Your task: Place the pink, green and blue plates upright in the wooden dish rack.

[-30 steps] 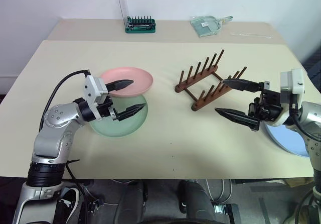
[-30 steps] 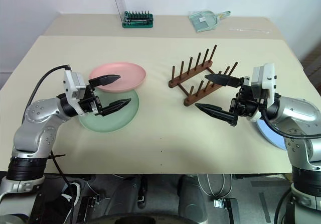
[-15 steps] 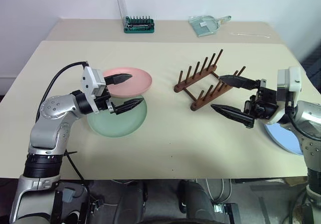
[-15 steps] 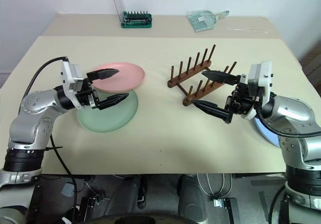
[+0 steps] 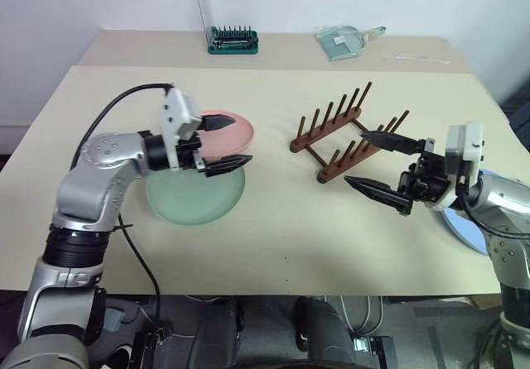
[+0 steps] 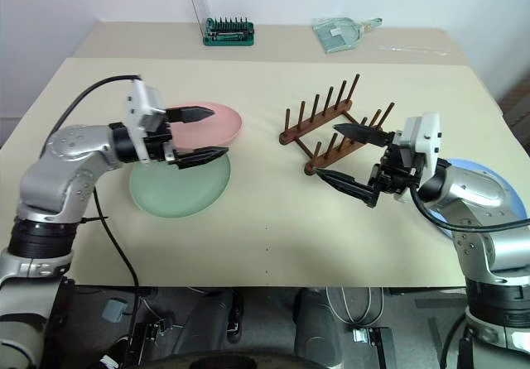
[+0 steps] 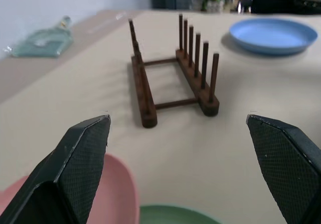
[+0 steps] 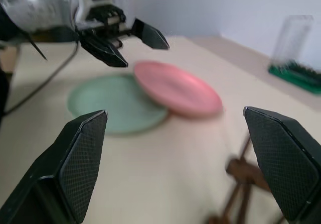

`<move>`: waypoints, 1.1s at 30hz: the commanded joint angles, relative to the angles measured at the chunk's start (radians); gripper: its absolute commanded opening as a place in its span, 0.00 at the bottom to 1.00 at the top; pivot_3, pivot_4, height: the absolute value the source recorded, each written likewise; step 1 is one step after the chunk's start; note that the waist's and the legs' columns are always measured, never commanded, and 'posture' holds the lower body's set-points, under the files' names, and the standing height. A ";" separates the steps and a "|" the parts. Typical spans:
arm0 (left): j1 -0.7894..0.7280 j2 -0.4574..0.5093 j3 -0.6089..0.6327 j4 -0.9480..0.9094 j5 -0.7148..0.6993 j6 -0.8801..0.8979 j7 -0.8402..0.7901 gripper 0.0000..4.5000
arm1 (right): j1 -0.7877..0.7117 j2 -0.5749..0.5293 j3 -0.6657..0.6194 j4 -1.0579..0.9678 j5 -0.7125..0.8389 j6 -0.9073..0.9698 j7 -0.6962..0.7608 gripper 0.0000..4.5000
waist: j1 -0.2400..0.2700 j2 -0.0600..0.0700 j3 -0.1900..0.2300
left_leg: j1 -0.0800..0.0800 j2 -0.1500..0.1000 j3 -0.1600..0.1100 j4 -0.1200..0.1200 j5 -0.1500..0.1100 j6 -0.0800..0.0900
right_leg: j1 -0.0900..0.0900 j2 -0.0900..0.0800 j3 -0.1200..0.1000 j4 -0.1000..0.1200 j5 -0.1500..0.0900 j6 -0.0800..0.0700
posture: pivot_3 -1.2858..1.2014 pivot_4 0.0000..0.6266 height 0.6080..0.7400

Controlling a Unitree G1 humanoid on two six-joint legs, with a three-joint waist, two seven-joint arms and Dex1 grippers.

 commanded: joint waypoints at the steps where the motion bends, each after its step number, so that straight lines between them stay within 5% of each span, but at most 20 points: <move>1: -0.087 -0.135 -0.030 -0.057 -0.072 0.209 0.151 1.00 | 0.027 -0.027 -0.067 0.002 -0.021 -0.052 0.008 0.99 | 0.003 0.000 0.000 | 0.000 0.000 0.000 0.000 0.000 0.000 | 0.000 0.000 0.000 0.000 0.000 0.000 | 0.52 0.24 0.88; 5: -0.086 -0.325 -0.170 -0.040 0.011 0.305 0.309 1.00 | 0.071 -0.037 -0.120 0.020 -0.052 -0.083 -0.014 0.99 | 0.001 0.000 0.000 | 0.000 0.000 -0.001 0.001 0.000 0.000 | 0.002 0.000 0.000 -0.001 0.000 0.000 | 0.52 0.24 0.88; 9: -0.103 -0.387 -0.342 0.012 0.132 0.296 0.348 1.00 | 0.128 -0.042 -0.161 0.011 -0.069 -0.105 -0.016 0.99 | -0.004 0.000 0.000 | 0.002 0.000 -0.001 0.000 0.000 0.000 | 0.002 0.000 0.000 -0.001 0.000 0.000 | 0.52 0.24 0.88; 13: -0.121 -0.424 -0.389 0.123 0.217 0.247 0.388 1.00 | 0.158 -0.025 -0.176 -0.029 -0.064 -0.106 -0.046 0.99 | -0.002 0.002 -0.001 | 0.003 0.000 -0.001 -0.001 0.000 0.000 | 0.002 0.001 0.001 0.000 0.000 0.000 | 0.52 0.24 0.88; 33: -0.227 -0.698 -0.319 0.568 0.383 0.055 0.564 1.00 | 0.198 0.013 -0.171 -0.103 -0.063 -0.118 -0.131 0.99 | 0.003 0.001 -0.001 | 0.002 -0.001 -0.001 0.000 0.000 0.000 | 0.003 0.000 0.000 -0.001 0.000 0.000 | 0.52 0.24 0.88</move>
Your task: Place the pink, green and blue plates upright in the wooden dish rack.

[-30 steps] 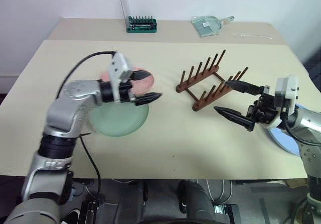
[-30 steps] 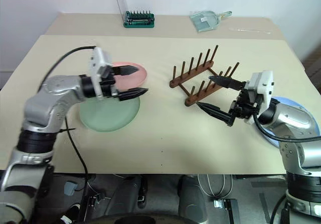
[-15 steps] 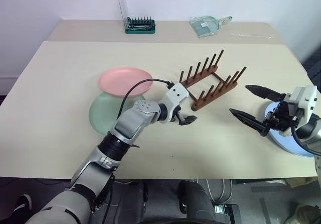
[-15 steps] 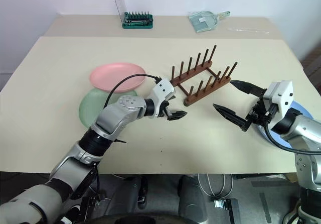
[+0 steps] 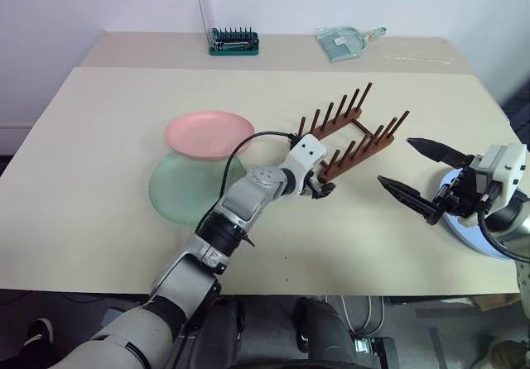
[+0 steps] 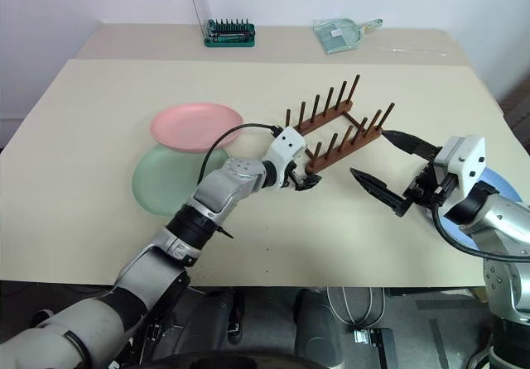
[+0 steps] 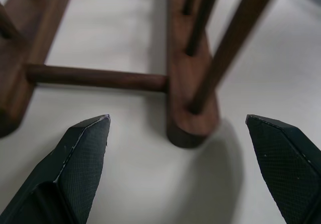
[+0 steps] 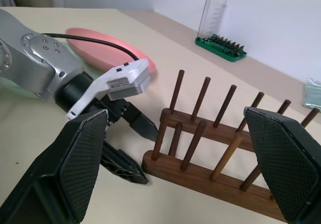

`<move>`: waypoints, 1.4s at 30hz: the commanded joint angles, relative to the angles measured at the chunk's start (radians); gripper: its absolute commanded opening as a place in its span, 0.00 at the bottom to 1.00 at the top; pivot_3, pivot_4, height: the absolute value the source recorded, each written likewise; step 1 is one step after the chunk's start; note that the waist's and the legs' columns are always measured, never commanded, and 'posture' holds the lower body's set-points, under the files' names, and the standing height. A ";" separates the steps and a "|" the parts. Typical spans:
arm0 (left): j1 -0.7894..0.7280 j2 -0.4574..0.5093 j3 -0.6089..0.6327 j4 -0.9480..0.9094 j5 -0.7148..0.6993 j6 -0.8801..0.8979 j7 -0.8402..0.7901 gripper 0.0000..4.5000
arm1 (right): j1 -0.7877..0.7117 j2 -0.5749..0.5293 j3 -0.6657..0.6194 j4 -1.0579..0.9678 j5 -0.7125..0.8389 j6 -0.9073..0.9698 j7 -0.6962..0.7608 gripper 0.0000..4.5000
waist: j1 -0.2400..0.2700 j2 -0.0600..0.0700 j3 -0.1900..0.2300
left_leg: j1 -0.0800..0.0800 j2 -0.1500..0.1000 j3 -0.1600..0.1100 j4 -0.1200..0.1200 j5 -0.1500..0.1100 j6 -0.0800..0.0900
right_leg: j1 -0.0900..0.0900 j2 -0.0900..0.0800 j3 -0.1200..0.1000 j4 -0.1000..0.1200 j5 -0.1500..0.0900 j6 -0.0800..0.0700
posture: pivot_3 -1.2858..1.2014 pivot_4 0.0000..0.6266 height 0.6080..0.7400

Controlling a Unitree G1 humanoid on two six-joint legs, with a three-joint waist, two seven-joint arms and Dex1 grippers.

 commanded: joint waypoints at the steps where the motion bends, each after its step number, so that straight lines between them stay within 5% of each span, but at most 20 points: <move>1: -0.022 -0.036 -0.002 0.044 0.036 -0.055 0.011 1.00 | -0.003 0.001 -0.021 -0.046 0.017 -0.018 -0.011 0.99 | 0.000 0.000 0.000 | 0.000 0.000 0.000 0.000 0.000 0.000 | 0.000 0.000 0.000 0.000 0.000 0.000 | 0.52 0.24 0.88; 3: -0.017 -0.059 0.007 0.061 0.024 -0.046 -0.009 1.00 | -0.003 0.000 -0.019 -0.050 0.016 -0.017 -0.016 0.99 | 0.000 0.000 0.000 | 0.000 0.000 0.000 0.000 0.000 0.000 | 0.000 0.000 0.000 0.000 0.000 0.000 | 0.52 0.24 0.88; 11: -0.016 -0.069 -0.007 0.084 0.069 -0.056 -0.046 0.17 | -0.011 -0.005 -0.017 -0.065 0.022 -0.006 -0.030 1.00 | 0.002 0.000 -0.001 | 0.000 0.000 0.000 0.000 0.000 0.000 | 0.000 0.000 0.000 0.000 0.000 0.000 | 0.52 0.24 0.88; 17: -0.029 -0.054 0.020 0.073 0.101 -0.134 -0.022 0.18 | -0.034 -0.004 -0.020 -0.061 0.036 -0.001 -0.040 1.00 | -0.001 0.001 -0.001 | 0.001 0.000 0.000 0.000 0.000 0.000 | 0.001 0.000 0.000 -0.001 0.000 0.000 | 0.52 0.24 0.88; 24: -0.090 0.123 0.006 0.081 0.023 -0.325 -0.488 0.18 | -0.086 -0.022 -0.008 -0.034 0.064 0.010 -0.013 1.00 | -0.003 0.002 -0.001 | 0.000 0.000 0.000 -0.001 0.000 0.000 | -0.001 0.000 0.000 0.000 0.000 0.000 | 0.52 0.24 0.88; 31: -0.132 0.207 0.002 0.229 0.057 -0.528 -0.670 0.18 | -0.091 -0.031 -0.012 -0.028 0.092 0.033 0.018 1.00 | 0.001 0.002 -0.001 | -0.001 0.000 0.000 0.000 0.000 0.000 | -0.001 0.000 0.000 -0.001 0.000 0.000 | 0.52 0.24 0.88; 34: -0.137 0.220 -0.025 0.278 0.106 -0.650 -0.704 0.18 | -0.082 -0.035 -0.015 -0.029 0.091 0.036 0.028 1.00 | 0.000 0.002 -0.001 | -0.002 0.000 0.000 0.000 0.000 0.000 | -0.001 0.000 0.000 -0.001 0.000 0.000 | 0.52 0.24 0.88; 42: -0.147 0.197 -0.012 0.351 0.137 -0.643 -0.704 0.18 | -0.075 -0.040 -0.010 -0.036 0.093 0.044 0.036 1.00 | -0.002 0.002 -0.001 | -0.002 0.000 0.000 0.000 0.000 0.001 | -0.001 0.000 -0.001 -0.001 0.000 0.000 | 0.52 0.24 0.88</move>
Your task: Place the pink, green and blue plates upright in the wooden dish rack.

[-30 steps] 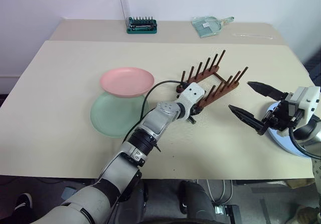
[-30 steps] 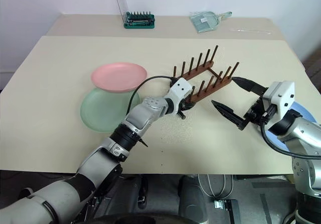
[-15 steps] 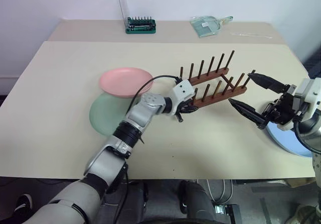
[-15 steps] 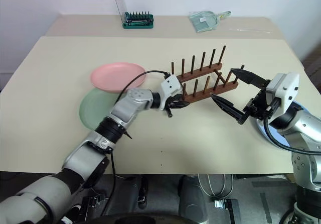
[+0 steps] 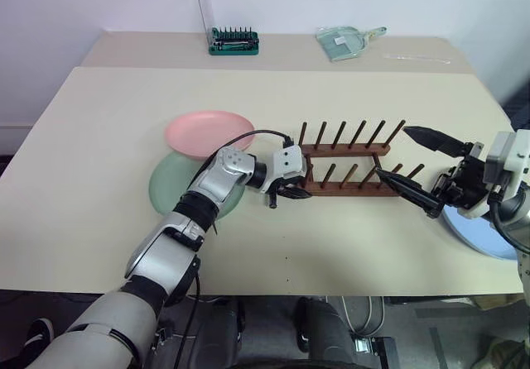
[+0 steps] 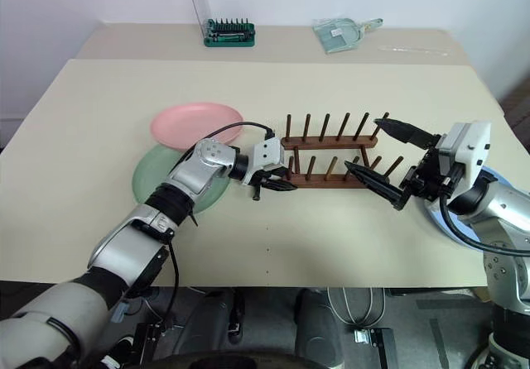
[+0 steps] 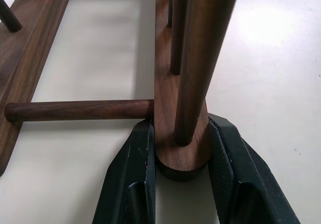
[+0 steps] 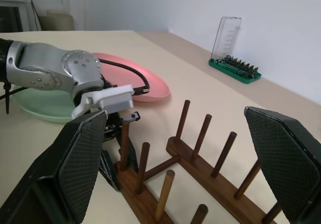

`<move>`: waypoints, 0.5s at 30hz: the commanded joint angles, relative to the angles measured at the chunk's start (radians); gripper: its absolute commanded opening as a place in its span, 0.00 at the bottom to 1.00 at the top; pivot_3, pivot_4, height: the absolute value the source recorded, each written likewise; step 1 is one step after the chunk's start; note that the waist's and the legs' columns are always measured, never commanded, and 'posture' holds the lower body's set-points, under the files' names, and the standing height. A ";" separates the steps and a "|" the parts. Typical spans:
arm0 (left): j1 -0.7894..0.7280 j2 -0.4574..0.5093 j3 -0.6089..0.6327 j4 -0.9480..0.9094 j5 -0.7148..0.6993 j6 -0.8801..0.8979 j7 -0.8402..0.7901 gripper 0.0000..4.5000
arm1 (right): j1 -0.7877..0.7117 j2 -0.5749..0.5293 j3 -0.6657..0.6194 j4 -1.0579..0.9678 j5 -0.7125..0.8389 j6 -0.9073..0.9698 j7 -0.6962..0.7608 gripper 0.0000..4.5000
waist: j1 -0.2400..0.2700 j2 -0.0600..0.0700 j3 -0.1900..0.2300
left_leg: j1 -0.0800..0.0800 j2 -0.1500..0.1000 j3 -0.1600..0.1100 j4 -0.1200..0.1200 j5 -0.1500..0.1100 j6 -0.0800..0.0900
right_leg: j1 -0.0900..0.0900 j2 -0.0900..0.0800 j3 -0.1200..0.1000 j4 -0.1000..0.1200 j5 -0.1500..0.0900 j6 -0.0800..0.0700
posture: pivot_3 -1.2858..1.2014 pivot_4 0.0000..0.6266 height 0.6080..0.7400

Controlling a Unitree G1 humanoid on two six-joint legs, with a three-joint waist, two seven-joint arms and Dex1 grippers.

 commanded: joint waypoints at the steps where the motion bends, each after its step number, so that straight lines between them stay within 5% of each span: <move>1: -0.025 -0.008 0.016 -0.002 0.010 -0.011 0.004 0.18 | -0.010 -0.013 -0.012 -0.017 0.014 -0.003 0.002 1.00 | 0.000 0.000 0.000 | 0.000 0.000 0.000 0.000 0.000 0.000 | 0.000 0.000 0.000 0.000 0.000 0.000 | 0.52 0.24 0.88; 8: -0.017 -0.007 0.043 -0.041 -0.004 0.044 0.005 0.95 | -0.009 -0.012 -0.007 -0.004 0.010 -0.007 0.014 1.00 | 0.000 0.000 0.000 | 0.000 0.000 0.000 0.000 0.000 0.000 | 0.000 0.000 0.000 0.000 0.000 0.000 | 0.52 0.24 0.88; 15: 0.025 0.073 0.110 -0.374 -0.126 0.373 -0.071 0.99 | 0.067 -0.028 -0.043 -0.014 0.045 0.015 0.078 1.00 | 0.000 0.000 0.000 | 0.000 0.000 0.000 0.000 0.000 0.000 | 0.000 0.000 0.000 0.000 0.000 0.000 | 0.52 0.24 0.88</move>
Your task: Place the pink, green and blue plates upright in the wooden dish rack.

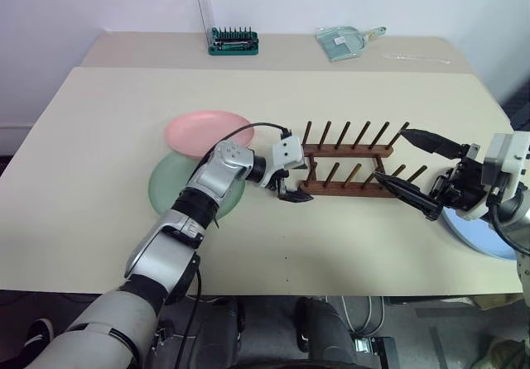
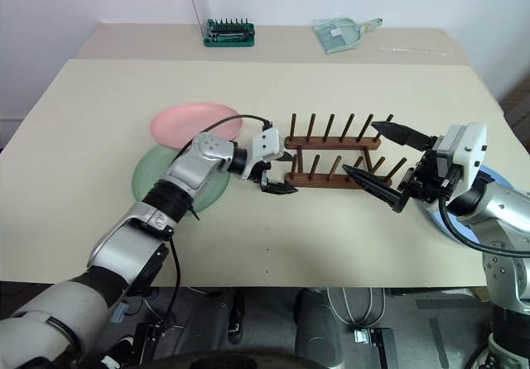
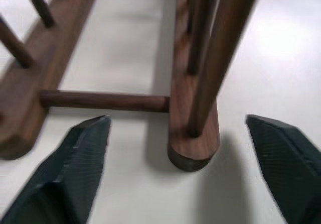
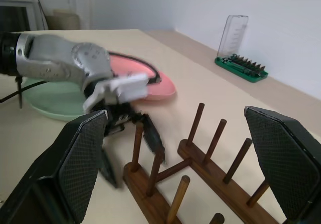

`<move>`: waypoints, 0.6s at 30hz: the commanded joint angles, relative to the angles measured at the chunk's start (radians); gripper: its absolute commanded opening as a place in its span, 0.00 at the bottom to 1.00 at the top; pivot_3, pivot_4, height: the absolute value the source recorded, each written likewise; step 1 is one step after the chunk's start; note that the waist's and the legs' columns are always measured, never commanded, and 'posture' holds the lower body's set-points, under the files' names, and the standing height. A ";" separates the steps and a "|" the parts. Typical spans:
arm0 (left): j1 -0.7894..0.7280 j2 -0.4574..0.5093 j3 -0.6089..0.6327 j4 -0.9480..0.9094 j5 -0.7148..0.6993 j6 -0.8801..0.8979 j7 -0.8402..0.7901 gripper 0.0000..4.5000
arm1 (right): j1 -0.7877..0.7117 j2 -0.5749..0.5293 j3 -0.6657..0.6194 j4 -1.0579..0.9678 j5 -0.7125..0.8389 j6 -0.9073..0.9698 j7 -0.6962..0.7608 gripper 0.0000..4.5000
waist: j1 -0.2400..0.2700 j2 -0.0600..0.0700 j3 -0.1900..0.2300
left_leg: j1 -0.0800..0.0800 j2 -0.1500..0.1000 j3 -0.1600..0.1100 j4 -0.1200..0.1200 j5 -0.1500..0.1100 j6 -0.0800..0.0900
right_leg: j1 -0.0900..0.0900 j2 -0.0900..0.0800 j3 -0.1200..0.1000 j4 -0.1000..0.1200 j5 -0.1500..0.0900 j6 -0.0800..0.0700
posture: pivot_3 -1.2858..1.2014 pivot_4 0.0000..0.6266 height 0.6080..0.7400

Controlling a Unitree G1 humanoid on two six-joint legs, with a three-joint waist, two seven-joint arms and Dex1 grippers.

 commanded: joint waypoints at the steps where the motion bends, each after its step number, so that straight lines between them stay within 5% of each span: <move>1: 0.027 0.051 0.054 -0.232 -0.093 0.169 -0.044 0.99 | 0.072 -0.042 -0.071 -0.015 0.029 0.001 0.069 1.00 | 0.001 0.000 0.000 | 0.000 0.000 0.000 0.000 0.000 0.000 | 0.000 0.000 0.000 0.000 0.000 0.000 | 0.52 0.24 0.88; 10: 0.160 0.156 0.099 -0.663 -0.281 0.503 -0.015 0.99 | 0.245 -0.129 -0.126 0.028 -0.058 -0.006 0.156 1.00 | -0.001 0.001 0.000 | 0.002 0.000 0.000 0.000 0.000 0.000 | 0.001 0.000 0.001 0.001 0.000 0.000 | 0.52 0.24 0.88; 12: 0.185 0.157 0.071 -0.715 -0.306 0.569 0.002 0.87 | 0.279 -0.153 -0.087 0.032 -0.061 0.041 0.181 1.00 | 0.000 0.001 0.000 | 0.002 0.000 0.000 0.000 0.000 0.000 | 0.001 0.000 0.001 0.001 0.000 0.000 | 0.52 0.24 0.88; 14: 0.217 0.131 0.003 -0.737 -0.279 0.600 0.060 0.70 | 0.279 -0.160 -0.010 0.059 -0.132 0.037 0.164 0.88 | 0.000 0.001 0.000 | 0.003 0.000 0.000 0.000 0.000 0.000 | 0.003 0.000 0.001 0.001 0.000 0.000 | 0.52 0.24 0.88; 18: 0.235 0.071 -0.070 -0.727 -0.245 0.625 0.163 0.22 | 0.194 -0.126 0.092 0.104 -0.221 0.023 0.078 0.49 | 0.000 0.000 0.000 | 0.008 0.000 0.000 0.000 0.000 0.000 | 0.008 0.000 0.001 -0.001 -0.001 0.000 | 0.52 0.24 0.88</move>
